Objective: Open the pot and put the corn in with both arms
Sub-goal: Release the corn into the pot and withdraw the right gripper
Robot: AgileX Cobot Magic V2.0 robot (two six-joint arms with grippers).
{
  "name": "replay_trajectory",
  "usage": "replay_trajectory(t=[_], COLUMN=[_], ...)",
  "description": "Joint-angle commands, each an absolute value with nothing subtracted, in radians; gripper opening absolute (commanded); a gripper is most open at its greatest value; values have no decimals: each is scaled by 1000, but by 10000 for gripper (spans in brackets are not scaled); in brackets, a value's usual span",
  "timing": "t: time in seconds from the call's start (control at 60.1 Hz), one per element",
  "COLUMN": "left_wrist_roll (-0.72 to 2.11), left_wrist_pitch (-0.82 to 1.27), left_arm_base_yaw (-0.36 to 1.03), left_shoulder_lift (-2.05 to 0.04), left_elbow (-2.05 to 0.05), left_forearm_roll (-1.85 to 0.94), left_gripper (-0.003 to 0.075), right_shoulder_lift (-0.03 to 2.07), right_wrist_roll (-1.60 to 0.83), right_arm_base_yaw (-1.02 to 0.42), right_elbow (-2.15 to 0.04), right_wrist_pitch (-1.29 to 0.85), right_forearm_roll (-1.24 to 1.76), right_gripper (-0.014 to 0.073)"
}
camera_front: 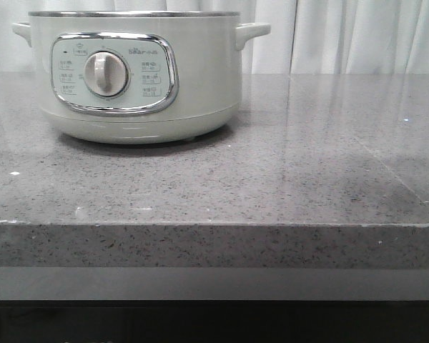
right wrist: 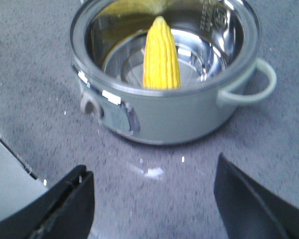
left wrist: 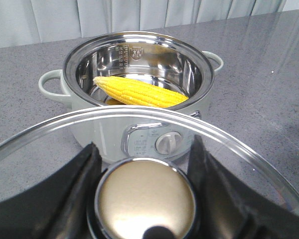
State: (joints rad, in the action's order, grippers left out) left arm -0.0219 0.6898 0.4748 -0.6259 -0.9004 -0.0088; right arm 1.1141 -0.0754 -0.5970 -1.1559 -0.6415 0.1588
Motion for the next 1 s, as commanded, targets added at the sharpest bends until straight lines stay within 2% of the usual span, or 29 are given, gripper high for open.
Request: replay_trajectory(t=[0.0, 0.266, 0.5, 0.982], left_wrist_roll=[-29, -29, -29, -29], left_wrist_pitch=[547, 528, 322, 154], left_arm_base_yaw=[476, 476, 476, 476], left_shoulder_lift=[-621, -621, -676, -1124], left_elbow=[-937, -937, -953, -1262], left_forearm_roll=[-13, -22, -39, -35], left_gripper=[258, 259, 259, 259], right_shoulder_lift=[1009, 830, 804, 814], right_wrist_roll=[-87, -87, -87, -87], right_arm_base_yaw=[-595, -595, -595, -595], right_elbow=[-1100, -896, -859, -859], right_wrist_pitch=[-565, -585, -601, -600], right_forearm_roll=[163, 163, 163, 163], right_gripper=[529, 529, 529, 529])
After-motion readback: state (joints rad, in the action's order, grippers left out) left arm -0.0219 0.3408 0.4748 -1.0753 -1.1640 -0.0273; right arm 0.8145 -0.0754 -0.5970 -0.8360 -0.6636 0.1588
